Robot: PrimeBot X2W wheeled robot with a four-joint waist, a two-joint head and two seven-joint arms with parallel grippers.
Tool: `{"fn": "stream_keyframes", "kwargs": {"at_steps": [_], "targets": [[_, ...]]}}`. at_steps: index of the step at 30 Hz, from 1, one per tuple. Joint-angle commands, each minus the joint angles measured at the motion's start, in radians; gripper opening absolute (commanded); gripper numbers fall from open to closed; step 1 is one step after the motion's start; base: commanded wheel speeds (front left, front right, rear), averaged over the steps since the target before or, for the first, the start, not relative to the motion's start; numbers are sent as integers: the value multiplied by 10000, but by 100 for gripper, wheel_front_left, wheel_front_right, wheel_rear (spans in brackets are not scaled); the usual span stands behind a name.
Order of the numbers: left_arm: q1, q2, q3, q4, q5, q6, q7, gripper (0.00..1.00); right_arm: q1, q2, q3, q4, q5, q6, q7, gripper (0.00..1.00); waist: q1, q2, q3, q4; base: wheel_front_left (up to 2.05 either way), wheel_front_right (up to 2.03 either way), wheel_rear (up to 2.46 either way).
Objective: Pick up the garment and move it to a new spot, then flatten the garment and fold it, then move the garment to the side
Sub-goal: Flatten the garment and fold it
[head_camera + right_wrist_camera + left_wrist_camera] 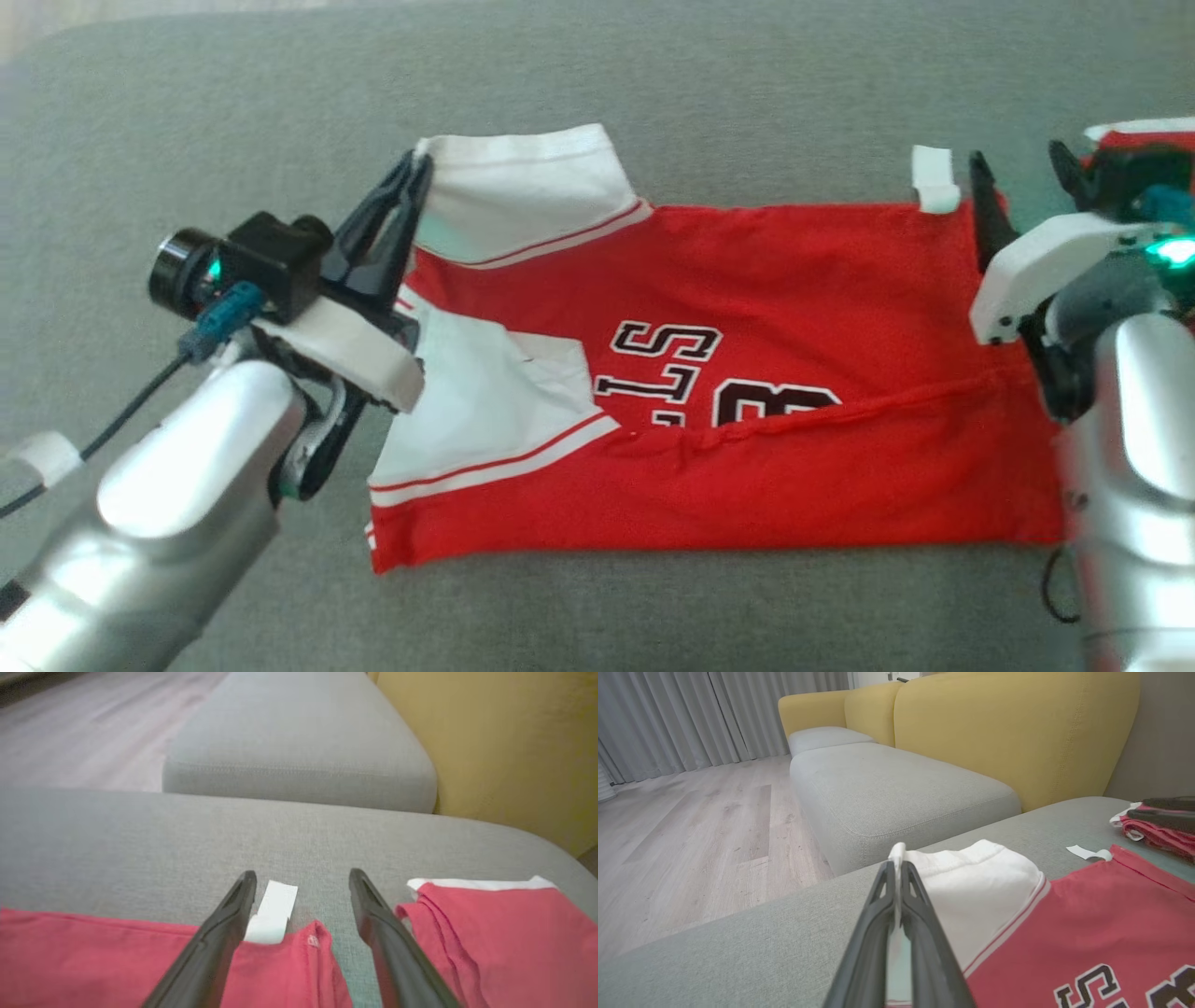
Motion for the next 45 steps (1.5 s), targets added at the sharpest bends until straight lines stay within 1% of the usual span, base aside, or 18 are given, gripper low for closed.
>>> {"fn": "stream_keyframes", "kwargs": {"at_steps": [1, 4, 8, 16, 17, 18, 21, 25, 29, 33, 39, 45], "targets": [[-274, 314, 363, -467, 91, 128, -85, 0, -508, -242, 116, 103, -147, -7, 284, 100, 1, -1, 117, 235, 0, 0, 0], [-155, 283, 284, -789, 136, 259, -69, 0, -802, -531, 70, 1009, -412, -7, 665, 100, 1, -1, 238, 380, 0, 0, 0], [-62, 229, 186, -1027, 109, 295, 7, 0, -1069, -737, -5, 1987, -658, -7, 885, 100, 1, -1, 357, 474, 0, 0, 0], [-198, 314, 163, -1185, 128, 322, 137, 0, -1616, -822, -39, 3315, -936, -7, 679, 100, 1, -1, 613, 444, 0, 0, 0], [-229, 337, 163, -1181, 136, 324, 164, 0, -1692, -824, -23, 3489, -950, -7, 713, 69, 1, -1, 639, 428, 0, 0, 0], [-261, 356, 170, -1172, 135, 323, 185, 0, -1767, -831, 4, 3640, -956, -7, 731, 0, 1, -1, 660, 412, 0, 0, 0], [-362, 435, 230, -1085, 116, 352, 250, 0, -2046, -856, 141, 3987, -874, -7, 696, 0, 1, -1, 679, 319, 0, 0, 0], [-579, 588, 461, -767, 1, 393, 298, 0, -2554, -862, 366, 4008, -486, -7, 18, 0, 1, -1, 575, 137, 0, 0, 0], [-1116, 769, 669, -272, 28, 317, 382, 0, -3129, -852, 790, 3843, 333, -7, -622, 0, 1, -1, 531, -78, 0, 0, 0], [-1962, 837, 877, 352, 148, 153, 389, 0, -3795, -819, 1233, 3517, 1587, -7, -1027, 0, 1, -1, 686, -294, 0, 0, 0], [-3551, 680, 925, 1669, 692, -275, 43, 0, -4784, -1059, 1921, 3057, 2908, -7, -1777, 0, 1, -1, 1075, -535, 0, 0, 0], [-4662, 183, 1036, 3091, 1025, -526, -870, 0, -5346, -1171, 2270, 3356, 3680, -7, -2628, 0, 1, -1, 1232, -549, 0, 0, 0]]}}
